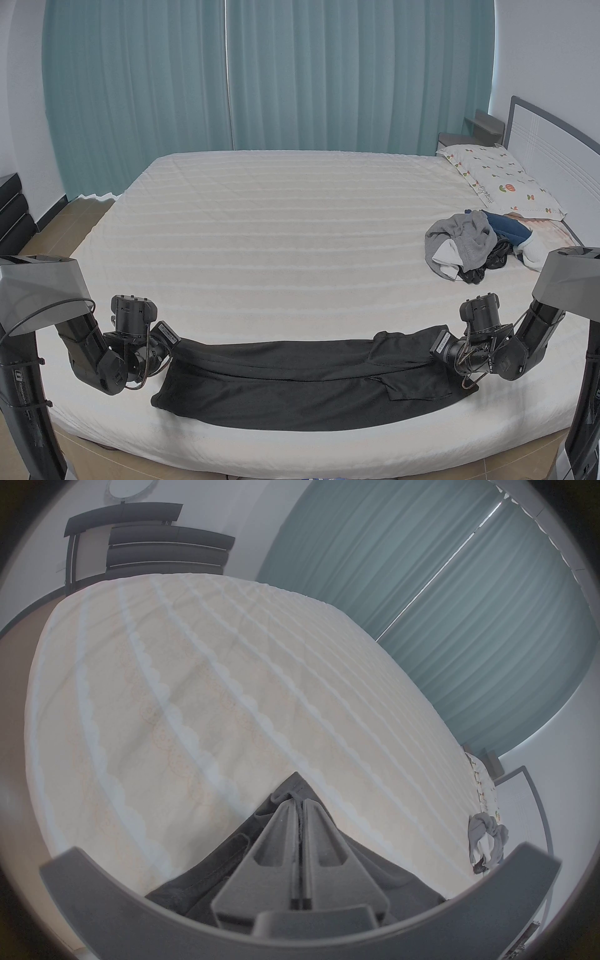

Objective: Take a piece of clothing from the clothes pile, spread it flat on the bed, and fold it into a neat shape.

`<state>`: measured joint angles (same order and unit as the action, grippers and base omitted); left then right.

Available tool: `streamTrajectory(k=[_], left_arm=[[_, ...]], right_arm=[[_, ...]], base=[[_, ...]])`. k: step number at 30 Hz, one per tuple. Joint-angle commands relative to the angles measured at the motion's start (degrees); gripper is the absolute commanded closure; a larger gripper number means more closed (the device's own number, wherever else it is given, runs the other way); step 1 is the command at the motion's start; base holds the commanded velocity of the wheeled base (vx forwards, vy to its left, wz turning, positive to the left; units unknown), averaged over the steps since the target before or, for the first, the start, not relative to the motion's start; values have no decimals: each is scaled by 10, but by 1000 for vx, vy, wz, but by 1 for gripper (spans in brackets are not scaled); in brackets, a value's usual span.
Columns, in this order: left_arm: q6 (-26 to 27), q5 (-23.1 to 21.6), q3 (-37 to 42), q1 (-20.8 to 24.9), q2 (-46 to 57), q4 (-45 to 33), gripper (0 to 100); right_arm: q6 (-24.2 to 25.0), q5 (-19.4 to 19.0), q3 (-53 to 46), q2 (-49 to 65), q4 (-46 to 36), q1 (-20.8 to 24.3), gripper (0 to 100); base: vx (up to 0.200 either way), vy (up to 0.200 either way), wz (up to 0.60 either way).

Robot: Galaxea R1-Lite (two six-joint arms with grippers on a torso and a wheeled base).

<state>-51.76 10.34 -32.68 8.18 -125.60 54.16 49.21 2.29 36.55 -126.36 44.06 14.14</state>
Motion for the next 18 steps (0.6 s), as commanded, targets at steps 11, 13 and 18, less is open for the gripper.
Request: streamTrajectory(k=[11, 13, 18], left_arm=[[-36, 2, -15, -12, -9, 72, 100], [-58, 6, -28, -19, -9, 86, 100], [-77, 1, -33, -29, -18, 112, 100]], right_arm=[[69, 29, 22, 27, 82, -22, 100], [70, 41, 20, 23, 147, -25, 100], [63, 47, 4, -4, 208, -31, 100]], base=[[0, 0, 0], [0, 0, 0], [0, 0, 0]])
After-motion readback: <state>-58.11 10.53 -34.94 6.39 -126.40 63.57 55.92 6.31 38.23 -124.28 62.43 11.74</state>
